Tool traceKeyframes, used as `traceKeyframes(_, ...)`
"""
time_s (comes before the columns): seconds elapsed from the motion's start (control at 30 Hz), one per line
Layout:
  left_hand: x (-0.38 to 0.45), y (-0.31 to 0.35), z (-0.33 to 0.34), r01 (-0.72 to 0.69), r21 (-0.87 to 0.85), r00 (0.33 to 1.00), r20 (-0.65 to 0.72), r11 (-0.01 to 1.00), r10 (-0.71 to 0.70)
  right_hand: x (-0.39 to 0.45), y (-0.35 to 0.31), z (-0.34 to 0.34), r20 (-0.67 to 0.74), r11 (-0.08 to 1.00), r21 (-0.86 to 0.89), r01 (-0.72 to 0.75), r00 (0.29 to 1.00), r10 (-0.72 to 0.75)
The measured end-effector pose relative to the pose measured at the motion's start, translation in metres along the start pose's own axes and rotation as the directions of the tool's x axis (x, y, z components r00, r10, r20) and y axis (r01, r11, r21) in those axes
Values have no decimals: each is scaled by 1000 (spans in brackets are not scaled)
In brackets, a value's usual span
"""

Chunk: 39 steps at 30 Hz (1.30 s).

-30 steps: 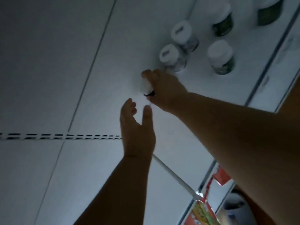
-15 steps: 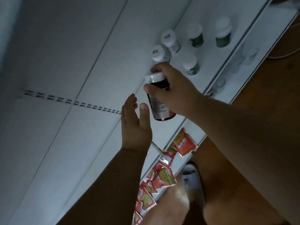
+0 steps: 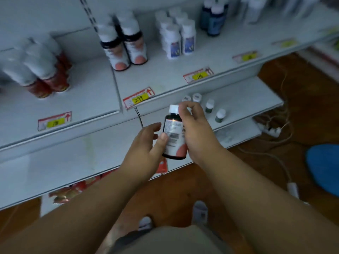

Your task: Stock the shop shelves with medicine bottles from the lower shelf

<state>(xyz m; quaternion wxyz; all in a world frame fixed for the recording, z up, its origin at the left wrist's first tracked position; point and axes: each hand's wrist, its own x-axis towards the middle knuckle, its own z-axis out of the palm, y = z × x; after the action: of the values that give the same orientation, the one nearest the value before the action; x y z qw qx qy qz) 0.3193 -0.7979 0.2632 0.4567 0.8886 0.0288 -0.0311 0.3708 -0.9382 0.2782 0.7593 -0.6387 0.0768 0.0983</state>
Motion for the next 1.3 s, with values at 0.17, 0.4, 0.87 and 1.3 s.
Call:
traceKeyframes(0.17,-25,-4,-76,-76,27,995,-64,997,78,-32,-38,58,100,999,22,43,994,-45)
traceKeyframes(0.4,-43,-22,-152,-127,110,987,-86,986,137,-46,-71,143,164,988,78,135,975,-146)
traceKeyframes(0.87,30,-38,-172,-108,26,965,-238,994,111,45,-106,181,309,999,-48,-23,950,37)
traceKeyframes(1.3,144,-48,-140,-19,546,999,-17,837,34,151,-97,153,390,700,-584,411,898,-201)
